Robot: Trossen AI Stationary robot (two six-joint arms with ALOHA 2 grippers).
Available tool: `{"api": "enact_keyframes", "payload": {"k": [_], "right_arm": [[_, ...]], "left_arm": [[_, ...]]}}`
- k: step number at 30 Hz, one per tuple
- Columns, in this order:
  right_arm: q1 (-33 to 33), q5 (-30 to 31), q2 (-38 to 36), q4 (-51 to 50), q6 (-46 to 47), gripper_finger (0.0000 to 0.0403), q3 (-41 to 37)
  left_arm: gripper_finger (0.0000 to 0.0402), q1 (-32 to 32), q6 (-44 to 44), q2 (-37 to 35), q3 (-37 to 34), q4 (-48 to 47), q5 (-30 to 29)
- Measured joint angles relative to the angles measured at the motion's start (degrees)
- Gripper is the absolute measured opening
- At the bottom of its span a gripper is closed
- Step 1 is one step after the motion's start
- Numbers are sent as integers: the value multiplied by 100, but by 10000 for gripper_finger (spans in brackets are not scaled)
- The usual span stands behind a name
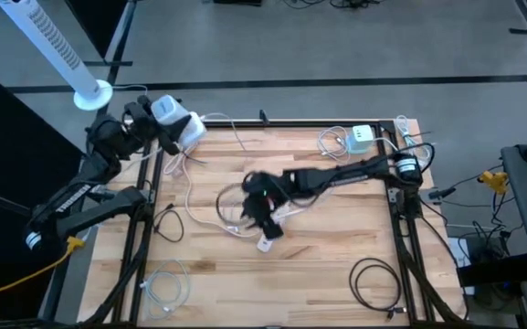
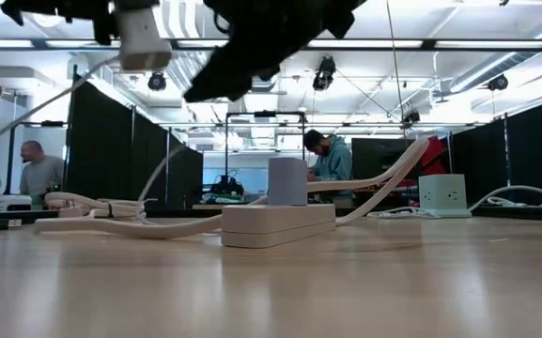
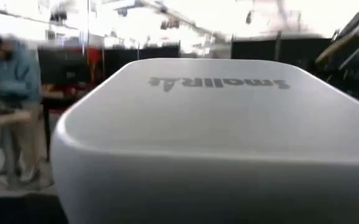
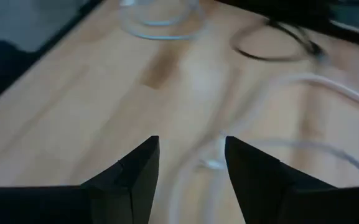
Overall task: Insert USB
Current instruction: Insert the purple charger cable into the white outlet extension
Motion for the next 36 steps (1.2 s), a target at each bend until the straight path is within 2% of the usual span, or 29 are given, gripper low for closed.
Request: {"api": "enact_keyframes", "payload": {"k": [3,8,10,12,14,20,25,27,30,36], "right_arm": [[256,445,188,442,-60,158,0],[388,2041,788,1930,-208,139,10],[306,2170,1126,2435,-53,129,173],[216,2112,1474,2524,148,119,521],[126,1986,1824,2465,265,109,917],[-23,1553,2578,1446,164,70,1817],[-96,690,3087,952,4,8,2462],[-111,682,3286,832,-10,7,2634],[-139,852,3351,584,8,4,2792],[-147,2048,3106,-762,-476,1,2872]], "left_arm": [[287,-11,-178,-14,179,716,-102],[287,-4,-268,52,407,865,-249],[287,-4,-365,113,486,823,-249],[287,-7,-454,146,582,829,-300],[287,-2,-505,162,647,835,-337],[287,-4,-559,181,675,749,-337],[287,-2,-531,217,675,697,-418],[287,-4,-523,267,673,636,-438],[287,-4,-520,351,671,561,-440],[287,-4,-367,415,666,288,-465]]}}
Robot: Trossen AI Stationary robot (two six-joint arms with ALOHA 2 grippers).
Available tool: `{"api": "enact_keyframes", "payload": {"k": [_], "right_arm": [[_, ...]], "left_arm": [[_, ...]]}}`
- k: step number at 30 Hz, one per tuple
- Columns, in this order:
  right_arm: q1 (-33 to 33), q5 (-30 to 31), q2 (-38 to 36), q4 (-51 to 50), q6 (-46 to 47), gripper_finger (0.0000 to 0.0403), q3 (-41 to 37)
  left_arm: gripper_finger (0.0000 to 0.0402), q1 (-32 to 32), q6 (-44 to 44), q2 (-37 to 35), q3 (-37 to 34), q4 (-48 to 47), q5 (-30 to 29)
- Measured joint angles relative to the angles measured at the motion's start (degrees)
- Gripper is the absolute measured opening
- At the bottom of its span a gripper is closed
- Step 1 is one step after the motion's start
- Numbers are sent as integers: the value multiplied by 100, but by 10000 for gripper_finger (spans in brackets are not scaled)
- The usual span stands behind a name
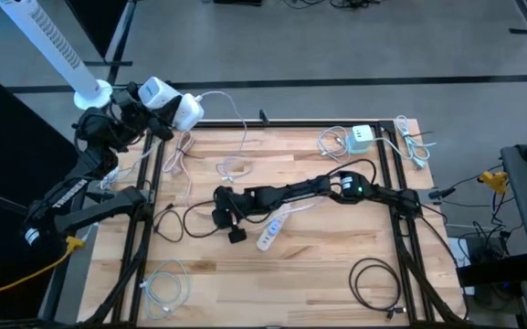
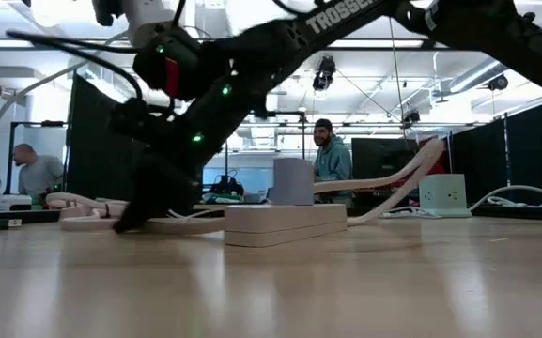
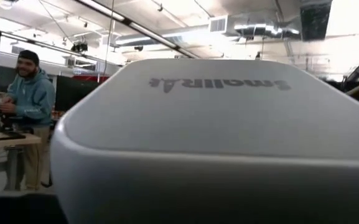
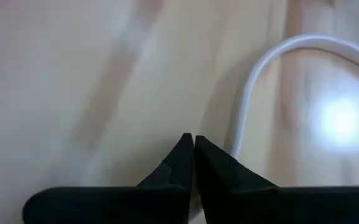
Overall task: Insert USB
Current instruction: Insert the purple charger cable into the white outlet extension
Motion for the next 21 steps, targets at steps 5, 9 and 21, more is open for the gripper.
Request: {"api": "enact_keyframes", "payload": {"k": [5,9,21], "right_arm": [[-123,453,-378,-1909,-412,0,0],[-377,489,-571,-3457,-270,0,-23],[-646,-450,-1262,-1607,-126,0,-108]], "left_arm": [[287,4,42,-66,-3,-175,-20],[287,7,95,-170,-7,-295,-25],[287,9,129,-307,-7,-516,-31]]}}
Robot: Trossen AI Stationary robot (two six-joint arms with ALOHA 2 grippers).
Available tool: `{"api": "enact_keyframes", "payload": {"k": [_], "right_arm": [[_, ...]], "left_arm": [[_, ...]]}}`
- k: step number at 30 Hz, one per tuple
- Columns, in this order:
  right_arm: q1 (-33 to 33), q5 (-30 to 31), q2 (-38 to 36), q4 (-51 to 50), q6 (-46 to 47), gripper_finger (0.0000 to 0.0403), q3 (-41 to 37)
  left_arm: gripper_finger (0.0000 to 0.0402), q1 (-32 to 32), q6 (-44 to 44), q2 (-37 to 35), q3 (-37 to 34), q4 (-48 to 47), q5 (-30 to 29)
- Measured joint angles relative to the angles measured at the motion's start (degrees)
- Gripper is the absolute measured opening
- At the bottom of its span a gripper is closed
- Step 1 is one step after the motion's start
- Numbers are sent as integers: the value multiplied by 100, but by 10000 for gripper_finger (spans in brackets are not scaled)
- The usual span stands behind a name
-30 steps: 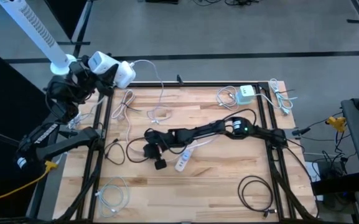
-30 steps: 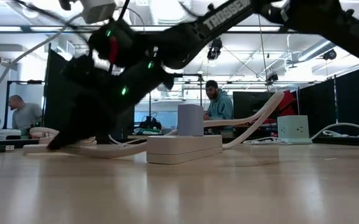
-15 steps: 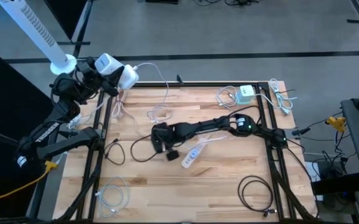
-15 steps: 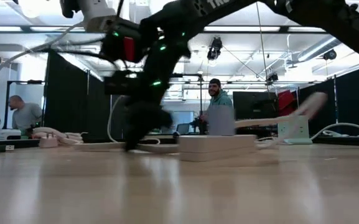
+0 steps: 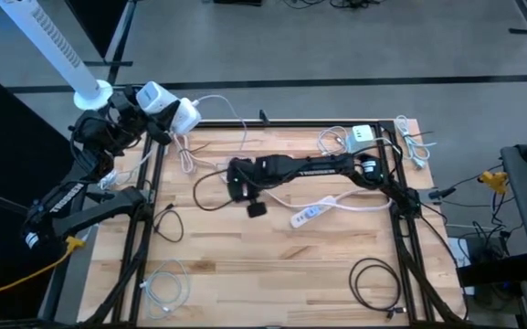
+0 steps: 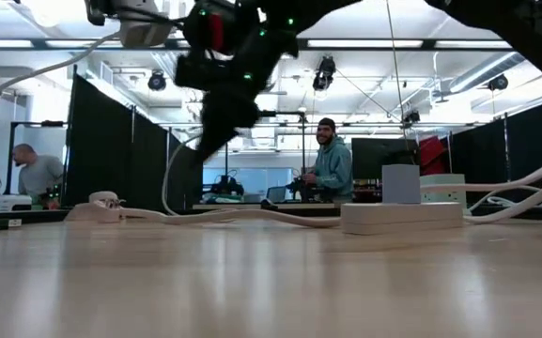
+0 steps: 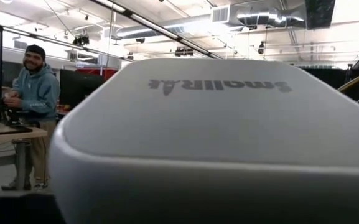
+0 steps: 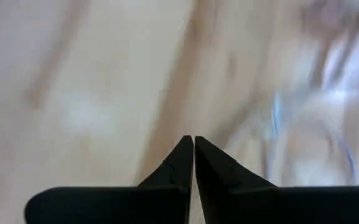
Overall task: Insert USB
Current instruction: Insert the purple charger cable into the white outlet extension
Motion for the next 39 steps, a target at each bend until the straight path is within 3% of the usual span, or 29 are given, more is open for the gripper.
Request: {"api": "enact_keyframes", "payload": {"k": [7,11,14,17,27,31,36,39], "right_arm": [[-254,-17,630,2614,770,0,-84],[-320,-24,1050,3395,1146,0,-52],[-317,-90,1241,3447,1209,0,-21],[-320,-18,1452,3044,1171,0,-44],[-263,1050,1326,2431,1446,0,-88],[-287,1440,1046,1074,1516,0,-84],[-505,1444,688,-1408,1541,0,-76],[-556,1462,483,-1696,1395,0,-143]], "left_arm": [[287,0,-24,21,0,-14,-4],[287,0,4,21,0,-76,-276],[287,8,5,21,0,-157,-446],[287,7,-1,21,-2,-240,-439],[287,2,-131,26,-37,-455,-616],[287,4,36,25,-36,-760,-1081],[287,7,236,135,-39,-1608,-1544],[287,7,241,219,-39,-1677,-1644]]}}
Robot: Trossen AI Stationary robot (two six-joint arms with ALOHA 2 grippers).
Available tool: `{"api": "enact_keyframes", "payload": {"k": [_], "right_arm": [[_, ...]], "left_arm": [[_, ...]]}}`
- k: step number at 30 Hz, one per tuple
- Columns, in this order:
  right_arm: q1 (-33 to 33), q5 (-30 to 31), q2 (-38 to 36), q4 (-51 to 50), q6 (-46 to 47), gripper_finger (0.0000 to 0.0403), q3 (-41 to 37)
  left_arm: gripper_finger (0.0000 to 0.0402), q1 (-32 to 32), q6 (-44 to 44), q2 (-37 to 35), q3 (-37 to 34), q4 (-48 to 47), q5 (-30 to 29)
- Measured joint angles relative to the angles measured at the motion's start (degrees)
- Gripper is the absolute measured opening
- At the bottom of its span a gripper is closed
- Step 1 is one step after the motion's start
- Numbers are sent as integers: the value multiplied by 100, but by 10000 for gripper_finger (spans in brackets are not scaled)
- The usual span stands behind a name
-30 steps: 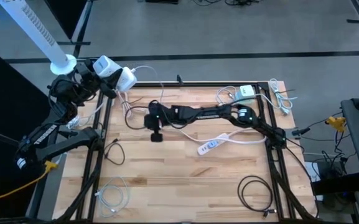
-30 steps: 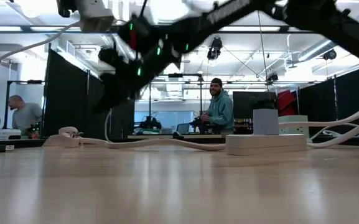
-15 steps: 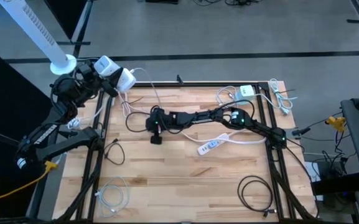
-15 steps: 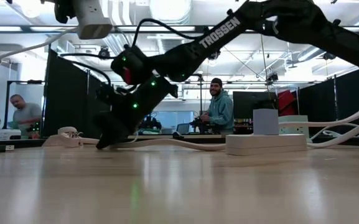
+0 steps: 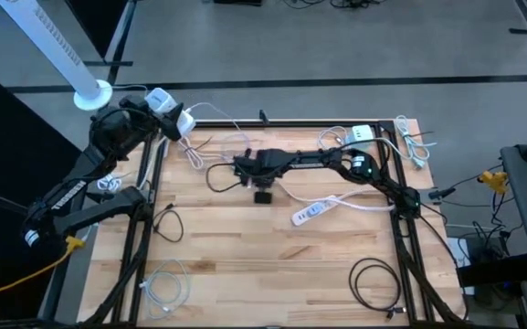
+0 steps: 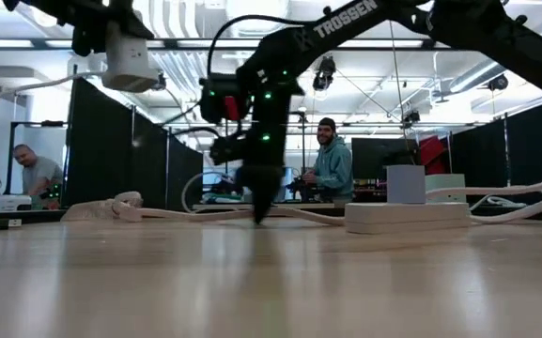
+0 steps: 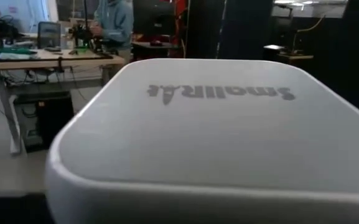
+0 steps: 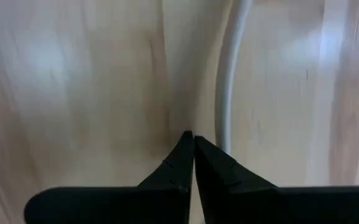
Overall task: Insert USB
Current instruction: Insert the purple charger cable into the white outlet extension
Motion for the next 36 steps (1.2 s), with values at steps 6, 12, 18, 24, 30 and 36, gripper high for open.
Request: {"api": "enact_keyframes", "payload": {"k": [6,12,18,24,30,36], "right_arm": [[-51,55,-329,2532,-442,0,-37],[-386,170,97,2973,-377,0,-87],[-328,125,322,2214,-400,0,-296],[83,-1068,52,1553,-769,0,-378],[492,-2811,-274,877,-1746,0,-354],[717,-4644,-531,906,-1956,0,-341]], "left_arm": [[287,-4,-101,233,0,-25,-210],[287,0,-143,468,-42,-332,-482],[287,-5,-147,622,-57,-288,-498],[287,-2,66,659,-68,-435,-908],[287,-1,231,774,-94,-583,-895],[287,-13,399,1007,-822,28,-56]]}}
